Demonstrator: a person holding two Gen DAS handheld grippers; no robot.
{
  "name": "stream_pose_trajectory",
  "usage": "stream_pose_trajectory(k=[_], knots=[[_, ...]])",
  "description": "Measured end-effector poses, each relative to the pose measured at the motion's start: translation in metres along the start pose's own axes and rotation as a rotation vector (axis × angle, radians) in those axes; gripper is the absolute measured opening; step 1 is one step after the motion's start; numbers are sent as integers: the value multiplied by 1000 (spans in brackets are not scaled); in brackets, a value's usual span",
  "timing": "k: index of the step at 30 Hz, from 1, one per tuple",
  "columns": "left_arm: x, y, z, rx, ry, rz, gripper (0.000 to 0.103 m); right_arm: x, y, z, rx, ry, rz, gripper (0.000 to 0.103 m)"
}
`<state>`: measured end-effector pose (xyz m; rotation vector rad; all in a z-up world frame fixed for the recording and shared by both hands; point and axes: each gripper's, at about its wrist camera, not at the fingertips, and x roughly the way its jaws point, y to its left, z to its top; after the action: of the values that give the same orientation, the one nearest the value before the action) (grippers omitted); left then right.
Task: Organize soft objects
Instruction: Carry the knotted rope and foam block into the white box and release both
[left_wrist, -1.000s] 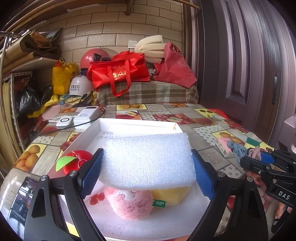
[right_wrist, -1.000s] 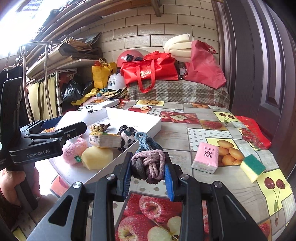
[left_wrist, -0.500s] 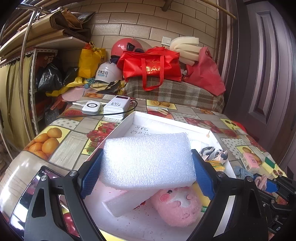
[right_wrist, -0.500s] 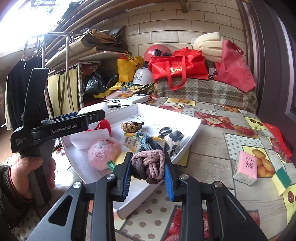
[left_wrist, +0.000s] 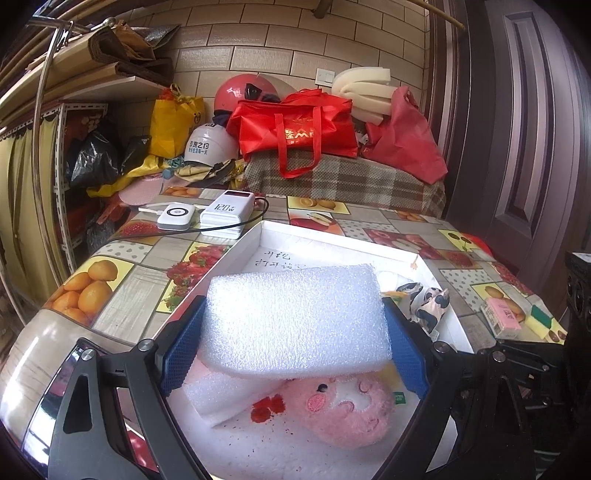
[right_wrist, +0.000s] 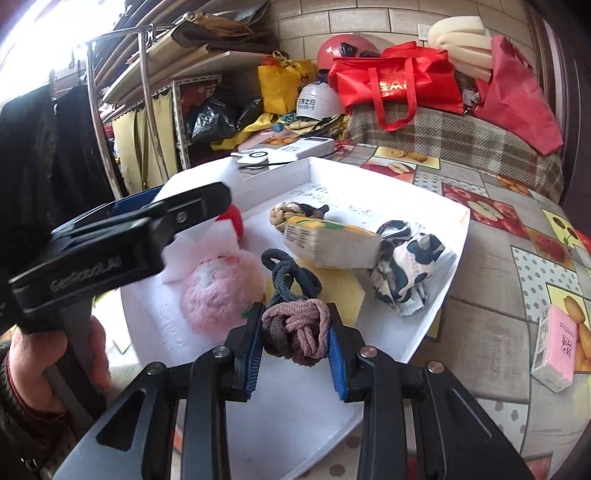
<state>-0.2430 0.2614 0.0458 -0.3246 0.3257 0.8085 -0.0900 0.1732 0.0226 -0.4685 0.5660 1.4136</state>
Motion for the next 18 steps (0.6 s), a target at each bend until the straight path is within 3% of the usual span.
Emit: stream_pose_trajectory(k=[6, 12, 18], knots=[[0, 2, 2, -12, 5, 11, 91, 11, -26, 12, 132, -23, -52, 32], [6, 5, 6, -70, -20, 50, 91, -8, -16, 8, 126, -109, -44, 32], [16, -19, 10, 1, -31, 79, 91, -13, -11, 9, 116, -144, -61, 32]])
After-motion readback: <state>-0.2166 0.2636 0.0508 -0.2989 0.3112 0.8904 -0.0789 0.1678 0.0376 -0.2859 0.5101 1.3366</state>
